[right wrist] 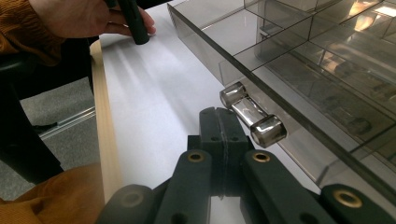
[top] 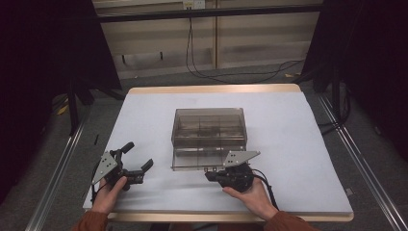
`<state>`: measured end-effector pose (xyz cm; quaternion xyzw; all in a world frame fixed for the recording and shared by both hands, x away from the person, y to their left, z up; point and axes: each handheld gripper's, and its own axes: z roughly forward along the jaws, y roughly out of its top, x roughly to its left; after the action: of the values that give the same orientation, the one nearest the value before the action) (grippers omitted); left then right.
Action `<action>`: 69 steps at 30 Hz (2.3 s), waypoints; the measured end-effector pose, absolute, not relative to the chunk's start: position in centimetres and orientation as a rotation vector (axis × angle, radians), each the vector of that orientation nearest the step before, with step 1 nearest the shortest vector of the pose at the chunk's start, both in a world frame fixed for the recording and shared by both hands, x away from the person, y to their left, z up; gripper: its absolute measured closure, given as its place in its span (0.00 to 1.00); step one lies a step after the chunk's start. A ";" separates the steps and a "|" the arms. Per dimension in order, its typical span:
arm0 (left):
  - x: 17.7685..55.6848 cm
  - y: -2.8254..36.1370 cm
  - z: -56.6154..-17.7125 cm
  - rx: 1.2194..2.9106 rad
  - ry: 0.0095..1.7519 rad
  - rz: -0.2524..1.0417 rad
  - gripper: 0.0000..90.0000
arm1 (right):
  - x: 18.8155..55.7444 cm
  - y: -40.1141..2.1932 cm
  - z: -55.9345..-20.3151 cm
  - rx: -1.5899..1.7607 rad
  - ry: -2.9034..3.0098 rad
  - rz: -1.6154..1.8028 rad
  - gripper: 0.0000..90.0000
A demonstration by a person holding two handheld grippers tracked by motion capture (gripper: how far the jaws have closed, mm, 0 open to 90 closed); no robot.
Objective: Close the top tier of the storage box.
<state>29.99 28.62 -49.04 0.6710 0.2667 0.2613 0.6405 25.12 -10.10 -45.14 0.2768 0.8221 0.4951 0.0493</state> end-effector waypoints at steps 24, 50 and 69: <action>30.0 28.7 -49.0 1.533 0.608 0.599 0.01 | 25.5 -9.7 -45.1 0.837 2.507 1.502 1.00; 30.0 28.7 -49.0 1.533 0.609 0.599 0.01 | 25.5 -9.8 -45.0 0.846 2.487 1.502 1.00; 30.0 28.6 -49.0 1.530 0.609 0.597 0.01 | 25.7 -9.7 -45.0 0.849 2.473 1.509 1.00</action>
<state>29.99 28.62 -49.04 0.6709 0.2672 0.2617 0.6404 25.70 -9.72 -44.99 0.2807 0.8176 0.4989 0.0616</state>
